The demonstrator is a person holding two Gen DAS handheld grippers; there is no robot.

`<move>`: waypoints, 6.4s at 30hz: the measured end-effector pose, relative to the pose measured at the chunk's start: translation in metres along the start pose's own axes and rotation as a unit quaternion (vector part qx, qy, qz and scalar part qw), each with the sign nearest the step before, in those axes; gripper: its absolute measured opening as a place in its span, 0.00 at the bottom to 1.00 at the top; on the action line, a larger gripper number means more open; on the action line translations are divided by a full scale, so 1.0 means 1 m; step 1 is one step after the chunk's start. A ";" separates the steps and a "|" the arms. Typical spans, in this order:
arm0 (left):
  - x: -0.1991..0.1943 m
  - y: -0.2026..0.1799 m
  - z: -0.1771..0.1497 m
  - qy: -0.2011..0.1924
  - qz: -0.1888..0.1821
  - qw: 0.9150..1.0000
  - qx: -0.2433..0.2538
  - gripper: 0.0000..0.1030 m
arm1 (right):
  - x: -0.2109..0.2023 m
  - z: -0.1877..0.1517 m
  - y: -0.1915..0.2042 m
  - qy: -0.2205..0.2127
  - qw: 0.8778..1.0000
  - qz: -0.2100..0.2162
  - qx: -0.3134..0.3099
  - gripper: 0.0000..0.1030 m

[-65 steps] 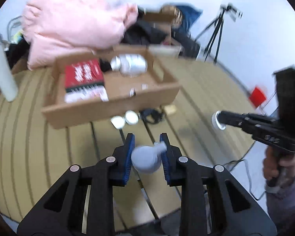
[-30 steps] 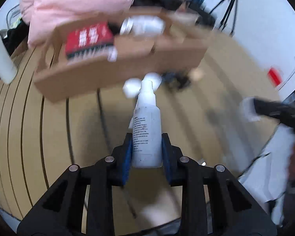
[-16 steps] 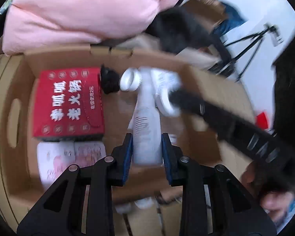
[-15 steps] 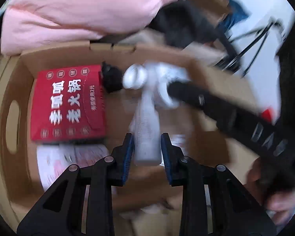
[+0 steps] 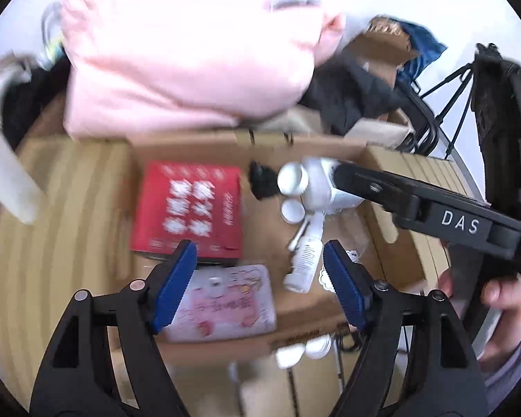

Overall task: Organize objects
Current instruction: 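Lift the spray bottle into the tray and open the left gripper, then withdraw both grippers from the tray, then grasp the white plug with the left gripper while the right gripper grasps the yellow soap bar, then lower the plug and soap bar into the tray and open both grippers, then withdraw both grippers from the tray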

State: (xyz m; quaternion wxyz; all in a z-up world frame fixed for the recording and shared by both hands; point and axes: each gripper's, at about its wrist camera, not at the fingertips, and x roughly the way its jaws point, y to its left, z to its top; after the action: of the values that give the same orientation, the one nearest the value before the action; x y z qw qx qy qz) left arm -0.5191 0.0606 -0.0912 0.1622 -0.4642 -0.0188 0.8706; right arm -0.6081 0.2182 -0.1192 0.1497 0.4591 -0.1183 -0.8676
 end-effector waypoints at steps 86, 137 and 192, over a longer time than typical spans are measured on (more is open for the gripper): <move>0.064 -0.047 -0.146 -0.031 0.034 0.991 0.125 0.21 | -0.029 -0.193 -0.032 -0.032 0.982 -0.177 -0.061 0.37; 0.108 -0.003 -0.025 -0.019 -0.023 0.996 -0.080 0.46 | 0.013 -0.067 -0.026 -0.051 0.988 -0.138 -0.044 0.65; -0.148 -0.034 -0.203 -0.087 0.038 0.994 0.046 0.95 | -0.252 -0.280 0.027 -0.093 0.984 -0.136 -0.073 0.80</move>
State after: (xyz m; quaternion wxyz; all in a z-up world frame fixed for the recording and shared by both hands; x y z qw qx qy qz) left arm -0.2686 0.0245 -0.0821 0.1482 -0.3791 0.0246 0.9131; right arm -0.2361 0.2669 -0.0720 0.0514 0.3764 -0.0045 -0.9250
